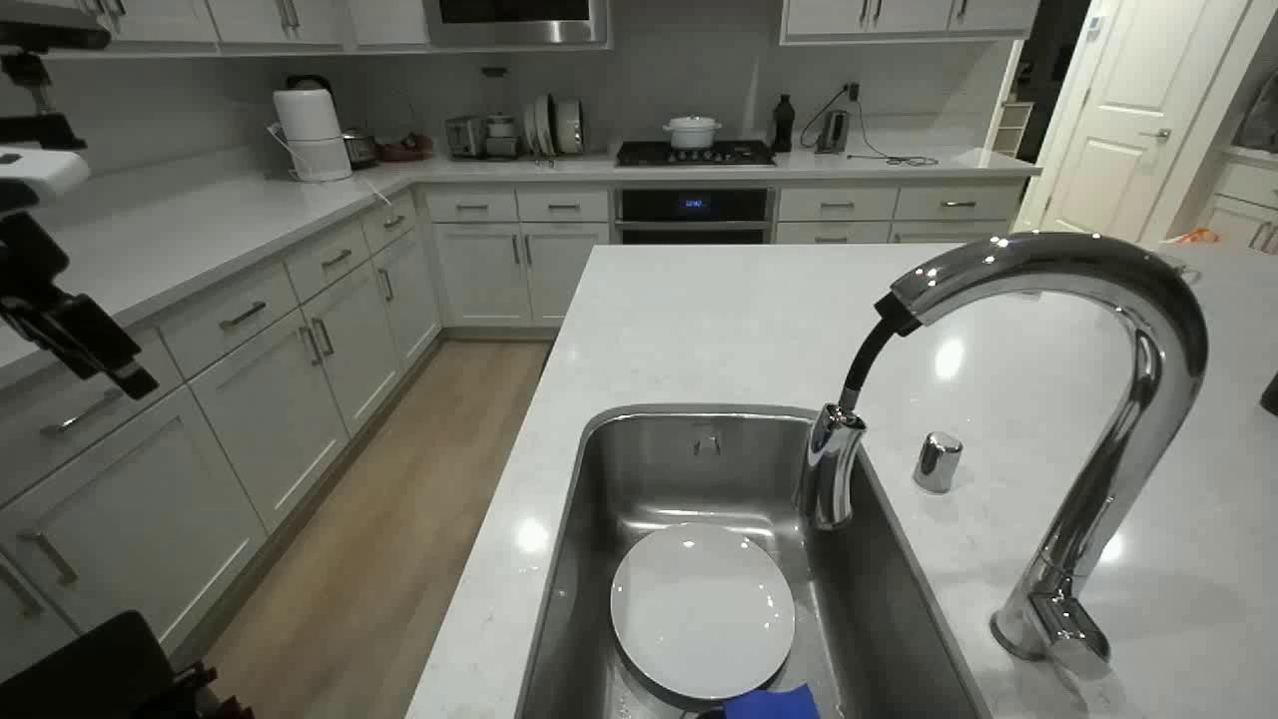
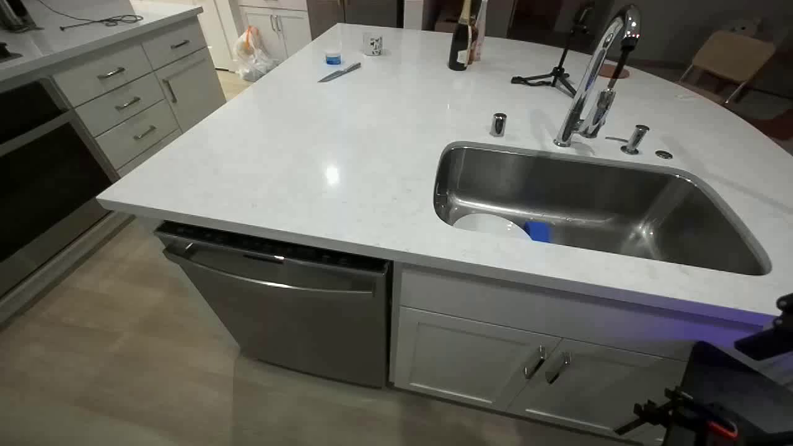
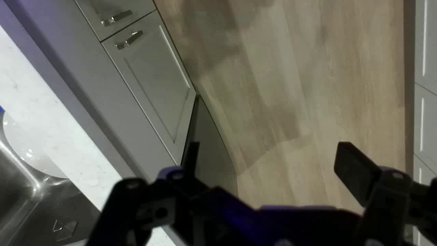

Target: Push the faucet head upwards

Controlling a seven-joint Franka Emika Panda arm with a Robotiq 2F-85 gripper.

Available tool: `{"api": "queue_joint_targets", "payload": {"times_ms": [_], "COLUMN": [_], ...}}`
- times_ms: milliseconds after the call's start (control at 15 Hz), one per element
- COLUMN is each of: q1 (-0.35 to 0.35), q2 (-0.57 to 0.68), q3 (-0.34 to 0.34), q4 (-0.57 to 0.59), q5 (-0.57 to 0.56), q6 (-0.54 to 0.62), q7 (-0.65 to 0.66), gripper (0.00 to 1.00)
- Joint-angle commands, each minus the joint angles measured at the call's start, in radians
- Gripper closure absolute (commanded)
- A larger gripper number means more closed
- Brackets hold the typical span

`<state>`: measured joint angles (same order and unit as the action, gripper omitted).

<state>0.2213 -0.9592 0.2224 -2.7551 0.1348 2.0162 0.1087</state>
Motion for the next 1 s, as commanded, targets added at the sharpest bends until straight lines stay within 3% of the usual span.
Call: {"api": "queue_joint_targets", "payload": {"times_ms": [0,333,533,933], "q1": [0.002,-0.036,-0.009,-0.041], "q2": [0.001,0.074,0.047,0.097], "q3": [-0.002,-0.02,-0.049,-0.04], "q4": [0.002,0.024,0.002,0.012], "q5": [-0.002,-0.025,0.003,-0.033], "q6": [-0.002,0.027,0.016,0.045], "q7": [0.002,-0.004,-0.026,-0.015], "gripper": [0.0,0.0,0.0,0.0]}}
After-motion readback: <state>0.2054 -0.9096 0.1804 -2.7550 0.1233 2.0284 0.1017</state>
